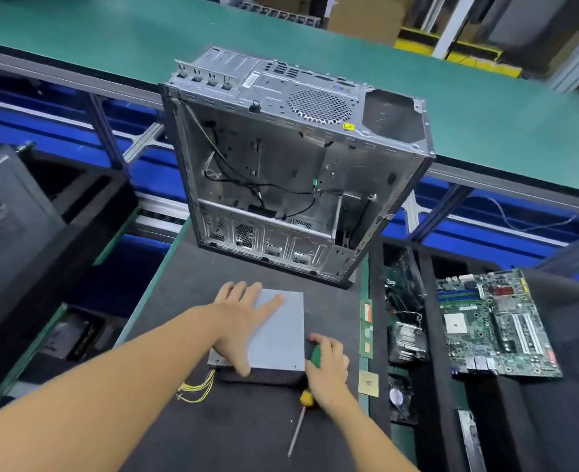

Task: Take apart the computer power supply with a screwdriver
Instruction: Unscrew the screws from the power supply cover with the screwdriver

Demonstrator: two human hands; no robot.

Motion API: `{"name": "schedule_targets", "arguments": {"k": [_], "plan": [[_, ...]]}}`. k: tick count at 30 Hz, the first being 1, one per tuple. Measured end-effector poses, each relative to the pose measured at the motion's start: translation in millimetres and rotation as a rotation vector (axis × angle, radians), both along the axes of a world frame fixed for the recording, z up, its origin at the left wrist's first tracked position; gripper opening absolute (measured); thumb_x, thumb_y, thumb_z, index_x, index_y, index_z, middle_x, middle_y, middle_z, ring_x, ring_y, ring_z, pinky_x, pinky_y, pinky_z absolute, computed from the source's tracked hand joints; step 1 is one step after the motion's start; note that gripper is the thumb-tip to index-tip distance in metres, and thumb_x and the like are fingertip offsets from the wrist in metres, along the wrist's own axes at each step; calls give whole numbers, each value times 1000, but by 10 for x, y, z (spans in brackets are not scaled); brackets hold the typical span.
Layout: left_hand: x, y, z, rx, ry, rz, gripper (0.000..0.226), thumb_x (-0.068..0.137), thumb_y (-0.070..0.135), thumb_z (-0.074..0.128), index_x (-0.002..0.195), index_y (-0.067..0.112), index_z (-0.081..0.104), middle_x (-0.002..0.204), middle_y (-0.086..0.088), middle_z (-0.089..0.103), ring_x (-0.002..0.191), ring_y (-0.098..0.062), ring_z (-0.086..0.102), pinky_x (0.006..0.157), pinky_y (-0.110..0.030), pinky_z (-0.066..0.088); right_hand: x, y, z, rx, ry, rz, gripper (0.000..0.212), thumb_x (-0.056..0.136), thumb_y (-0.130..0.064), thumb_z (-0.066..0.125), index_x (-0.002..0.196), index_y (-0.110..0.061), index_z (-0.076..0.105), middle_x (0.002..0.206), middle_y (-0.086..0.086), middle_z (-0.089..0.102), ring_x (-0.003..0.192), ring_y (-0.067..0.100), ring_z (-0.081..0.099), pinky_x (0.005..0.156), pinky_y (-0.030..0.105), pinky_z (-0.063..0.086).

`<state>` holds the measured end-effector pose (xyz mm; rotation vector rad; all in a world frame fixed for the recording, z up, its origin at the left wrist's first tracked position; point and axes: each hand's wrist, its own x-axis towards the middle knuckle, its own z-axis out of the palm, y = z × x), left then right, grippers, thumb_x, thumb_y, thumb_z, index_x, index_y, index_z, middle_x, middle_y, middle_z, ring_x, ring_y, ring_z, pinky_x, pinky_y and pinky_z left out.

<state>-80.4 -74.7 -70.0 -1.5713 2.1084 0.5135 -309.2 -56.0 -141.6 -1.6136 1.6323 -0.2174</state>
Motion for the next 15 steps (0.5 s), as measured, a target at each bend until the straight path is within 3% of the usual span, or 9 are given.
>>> {"name": "schedule_targets", "arguments": {"k": [5,9,11,13,15], "plan": [[212,-426,218,231,153,57,133,53,64,75,146,55,-20,163,-4,-10,149,-33,-4,120,-48,8,23,58,201,64,-119,-24,48,94,-17,49,118,-56,36,143,-14,25,130,20,22,112,39,19],[389,-618,358,361,297,72,123,57,64,75,150,58,-5,162,2,5,148,-30,13,118,-47,24,193,142,371,16,-174,-172,39,97,-18,44,121,-50,43,156,-16,17,138,13,15,116,43,14],[456,-655,382,436,346,60,119,62,58,78,152,54,2,154,6,22,141,-24,28,110,-37,35,316,225,475,-3,-325,-187,35,99,-29,42,127,-49,43,156,-21,19,140,3,16,119,42,15],[535,-662,383,556,390,94,111,69,49,78,155,48,7,145,8,34,128,-18,43,93,-25,44,431,318,592,39,-510,-134,43,94,-52,43,136,-52,38,150,-29,30,140,-6,22,118,36,23],[641,-629,361,701,462,178,104,75,44,76,157,40,11,153,2,35,127,-19,49,99,-30,46,533,378,683,61,-531,-61,47,91,-62,46,136,-64,31,140,-37,41,133,-15,31,109,20,29]]}}
